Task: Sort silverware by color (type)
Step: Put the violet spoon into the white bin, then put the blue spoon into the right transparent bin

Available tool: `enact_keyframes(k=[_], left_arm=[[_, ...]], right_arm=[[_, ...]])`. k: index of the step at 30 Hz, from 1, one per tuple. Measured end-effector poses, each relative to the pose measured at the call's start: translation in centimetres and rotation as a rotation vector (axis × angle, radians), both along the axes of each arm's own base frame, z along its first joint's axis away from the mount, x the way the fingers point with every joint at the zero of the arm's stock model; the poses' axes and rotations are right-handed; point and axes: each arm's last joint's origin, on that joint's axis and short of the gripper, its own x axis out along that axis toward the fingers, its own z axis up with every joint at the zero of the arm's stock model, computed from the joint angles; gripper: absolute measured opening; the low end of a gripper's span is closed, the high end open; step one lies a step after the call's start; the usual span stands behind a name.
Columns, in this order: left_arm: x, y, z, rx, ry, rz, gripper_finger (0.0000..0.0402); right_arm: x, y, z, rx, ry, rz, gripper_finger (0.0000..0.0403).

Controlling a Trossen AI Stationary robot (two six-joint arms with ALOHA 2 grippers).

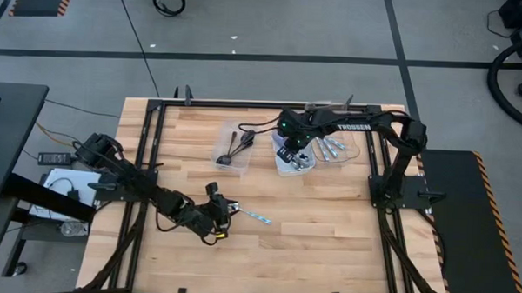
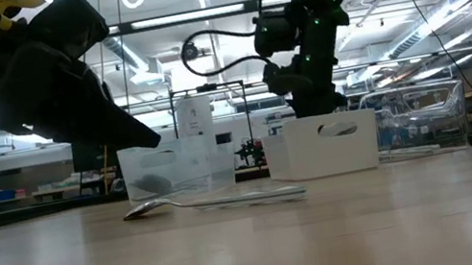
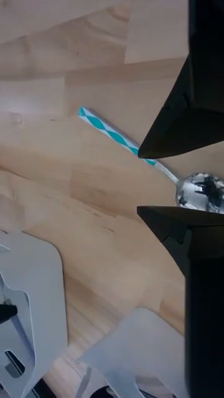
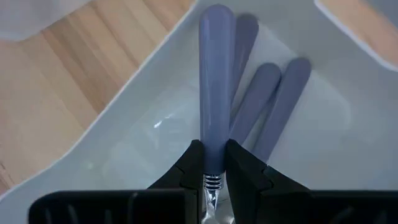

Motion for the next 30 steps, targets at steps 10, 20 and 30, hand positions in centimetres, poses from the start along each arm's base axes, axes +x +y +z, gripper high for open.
enact_keyframes(k=[10, 20, 30], left_arm=[[0.2, -0.1, 0.2, -0.044, -0.036, 0.018, 0.0143], [0.3, -0.2, 0.4, -0.097, -0.074, 0.036, 0.0181], [1.6, -0.2, 1.2, -0.219, -0.013, -0.102, 0.0195]], right_arm=[[-0.4, 0.1, -1.2, 0.046, -0.019, -0.009, 0.0093], [-0.1, 0.3, -1.1, 0.062, -0.054, 0.044, 0.0137], [0.7, 0.8, -0.8, 0.036, -0.114, 0.149, 0.0146]])
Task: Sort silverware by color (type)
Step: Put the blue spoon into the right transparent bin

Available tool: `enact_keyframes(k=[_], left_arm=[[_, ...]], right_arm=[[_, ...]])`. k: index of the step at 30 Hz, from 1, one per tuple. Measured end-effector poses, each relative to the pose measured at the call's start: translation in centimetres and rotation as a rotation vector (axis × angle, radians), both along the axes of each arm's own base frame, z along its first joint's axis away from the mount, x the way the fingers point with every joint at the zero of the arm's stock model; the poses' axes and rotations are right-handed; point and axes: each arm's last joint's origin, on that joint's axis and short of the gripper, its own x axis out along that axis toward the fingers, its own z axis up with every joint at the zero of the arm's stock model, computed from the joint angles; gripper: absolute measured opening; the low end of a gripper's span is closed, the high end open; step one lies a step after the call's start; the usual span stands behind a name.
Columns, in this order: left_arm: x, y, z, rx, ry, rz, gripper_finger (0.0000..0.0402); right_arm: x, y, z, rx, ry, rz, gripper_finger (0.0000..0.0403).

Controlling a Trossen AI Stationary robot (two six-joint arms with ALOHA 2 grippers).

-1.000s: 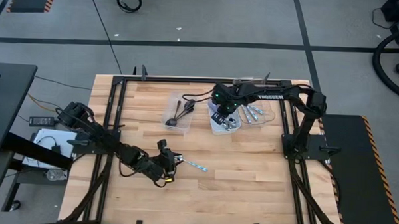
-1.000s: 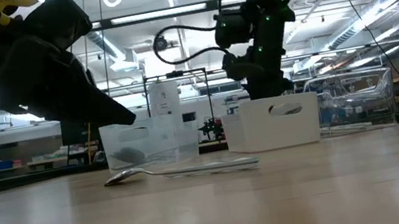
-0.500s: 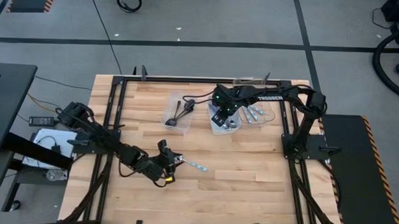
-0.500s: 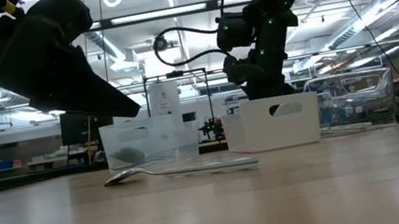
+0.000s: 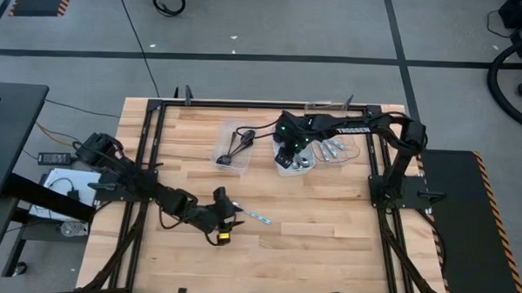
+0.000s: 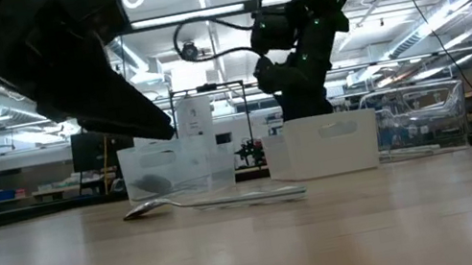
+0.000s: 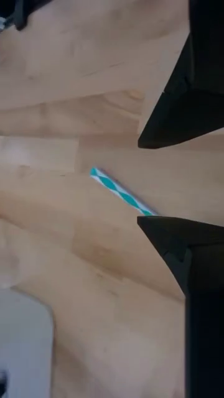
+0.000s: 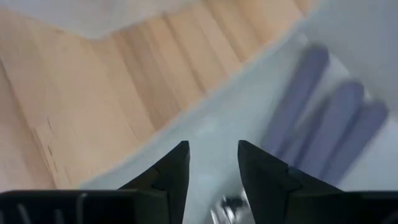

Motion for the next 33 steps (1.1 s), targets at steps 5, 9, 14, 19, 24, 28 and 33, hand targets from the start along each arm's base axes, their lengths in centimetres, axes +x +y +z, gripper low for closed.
enact_keyframes(k=[5, 9, 14, 19, 24, 28, 33], left_arm=[[0.6, 0.5, 0.2, -0.034, 0.074, -0.06, 0.0184], [0.6, 0.8, 0.0, -0.047, 0.105, -0.081, 0.0183], [0.6, 0.8, -0.1, -0.026, 0.119, -0.091, 0.0183], [0.6, 1.2, -0.2, -0.053, 0.137, -0.087, 0.0184], [0.8, 1.7, -0.3, -0.091, 0.165, -0.129, 0.0198], [0.7, 1.7, -0.5, -0.076, 0.196, -0.174, 0.0203], [0.4, 1.9, -0.9, -0.048, 0.25, -0.194, 0.0203]], right_arm=[[0.8, 0.9, 1.1, -0.131, -0.061, 0.052, 0.0142], [1.0, 2.1, 2.4, -0.235, -0.086, 0.075, 0.0141], [1.6, 4.5, 3.7, -0.281, -0.157, 0.143, 0.0142], [2.4, 7.9, 3.9, -0.28, -0.198, 0.233, 0.0141], [2.7, 11.0, 4.0, -0.271, -0.216, 0.28, 0.0141], [2.7, 13.3, 4.0, -0.31, -0.221, 0.308, 0.014], [2.6, 15.6, 4.0, -0.334, -0.226, 0.327, 0.014]])
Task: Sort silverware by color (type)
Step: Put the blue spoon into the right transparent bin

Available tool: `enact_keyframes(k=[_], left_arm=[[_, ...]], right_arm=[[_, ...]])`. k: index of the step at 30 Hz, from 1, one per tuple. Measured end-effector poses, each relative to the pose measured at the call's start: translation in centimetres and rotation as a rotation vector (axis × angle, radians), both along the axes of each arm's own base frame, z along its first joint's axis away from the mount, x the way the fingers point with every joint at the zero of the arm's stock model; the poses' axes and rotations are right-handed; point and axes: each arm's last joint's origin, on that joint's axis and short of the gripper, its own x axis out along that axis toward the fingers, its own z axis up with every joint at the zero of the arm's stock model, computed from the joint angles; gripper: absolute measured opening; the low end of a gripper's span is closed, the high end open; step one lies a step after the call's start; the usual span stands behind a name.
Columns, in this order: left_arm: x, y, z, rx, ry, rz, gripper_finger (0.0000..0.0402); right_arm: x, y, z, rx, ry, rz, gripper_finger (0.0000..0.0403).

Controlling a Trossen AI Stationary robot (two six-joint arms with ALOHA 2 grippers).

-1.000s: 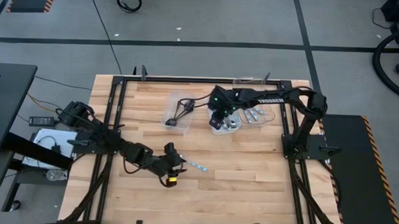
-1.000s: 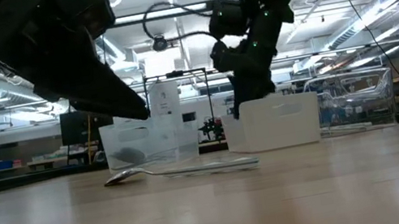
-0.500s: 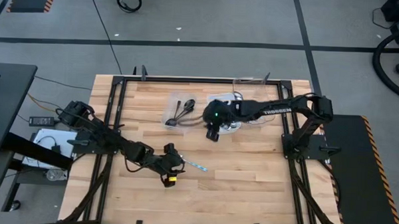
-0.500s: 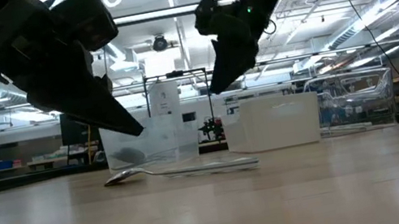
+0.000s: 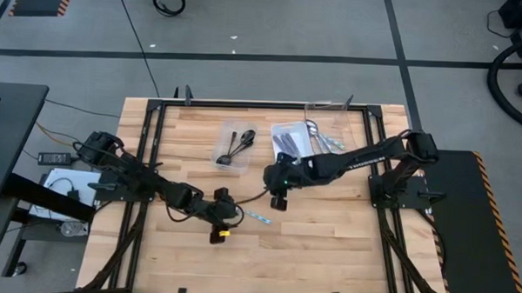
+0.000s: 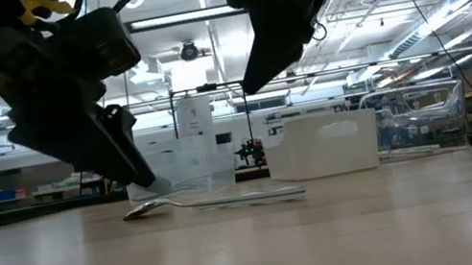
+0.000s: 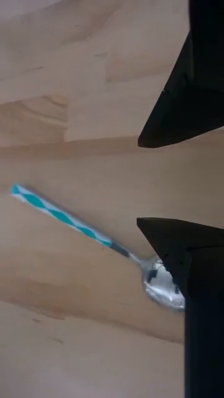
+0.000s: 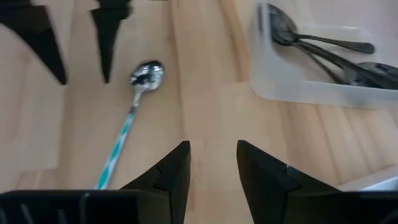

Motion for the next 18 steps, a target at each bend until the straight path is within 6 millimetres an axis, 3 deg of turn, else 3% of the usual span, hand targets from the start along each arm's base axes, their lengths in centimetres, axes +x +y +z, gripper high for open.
enact_keyframes(k=[12, 18], left_arm=[[0.0, 0.0, 0.0, 0.172, -0.022, -0.174, 0.0203], [0.8, 1.0, 0.4, 0.163, -0.067, -0.125, 0.0203]], right_arm=[[-0.9, 5.2, 0.0, -0.003, -0.01, 0.084, 0.014], [-1.4, 7.4, -0.3, 0.014, -0.009, 0.1, 0.014]])
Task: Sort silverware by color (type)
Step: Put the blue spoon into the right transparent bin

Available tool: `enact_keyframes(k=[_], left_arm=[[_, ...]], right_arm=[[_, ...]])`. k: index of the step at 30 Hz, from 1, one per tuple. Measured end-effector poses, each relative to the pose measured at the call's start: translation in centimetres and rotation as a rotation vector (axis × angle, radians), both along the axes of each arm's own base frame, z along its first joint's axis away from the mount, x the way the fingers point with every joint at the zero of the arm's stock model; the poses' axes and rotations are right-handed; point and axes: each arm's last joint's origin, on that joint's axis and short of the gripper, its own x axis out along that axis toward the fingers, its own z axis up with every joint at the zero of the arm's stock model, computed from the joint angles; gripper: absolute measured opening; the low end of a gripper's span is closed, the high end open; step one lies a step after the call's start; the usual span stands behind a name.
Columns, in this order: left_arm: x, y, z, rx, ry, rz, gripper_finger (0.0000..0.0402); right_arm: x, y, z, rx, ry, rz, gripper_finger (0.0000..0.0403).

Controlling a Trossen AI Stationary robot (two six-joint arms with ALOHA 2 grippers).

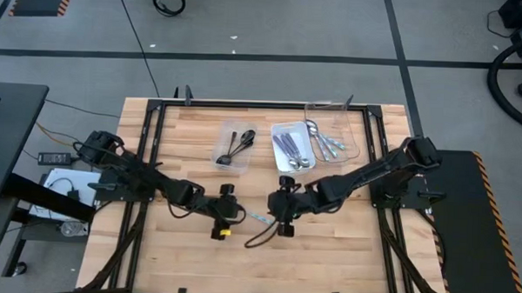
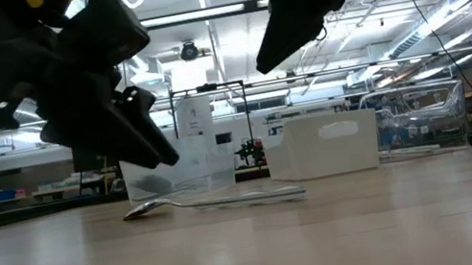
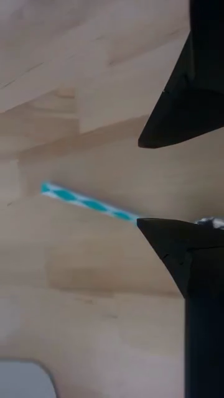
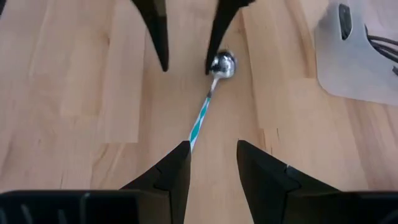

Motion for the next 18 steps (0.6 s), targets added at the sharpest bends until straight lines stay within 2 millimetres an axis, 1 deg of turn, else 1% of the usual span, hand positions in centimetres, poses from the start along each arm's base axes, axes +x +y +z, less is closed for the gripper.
enact_keyframes(k=[3, 5, 9, 13, 18], left_arm=[[0.3, 0.5, 0.1, -0.018, -0.01, 0.03, 0.0203], [0.5, 0.7, 0.3, -0.034, 0.006, 0.033, 0.0203], [1.6, 0.8, 1.6, -0.05, 0.04, 0.026, 0.0203], [2.3, 1.2, 2.7, -0.051, 0.087, 0.025, 0.0203], [2.7, 1.9, 2.7, -0.058, 0.142, 0.024, 0.0203]], right_arm=[[-0.3, 0.9, -0.2, -0.012, -0.012, -0.012, 0.014], [-0.7, 1.4, -0.9, -0.014, -0.013, -0.013, 0.014], [-1.5, 2.1, -2.3, 0.006, -0.03, -0.017, 0.014], [-2.1, 2.3, -3.6, 0.035, -0.049, -0.029, 0.014], [-2.6, 2.5, -4.6, 0.055, -0.077, -0.025, 0.014]])
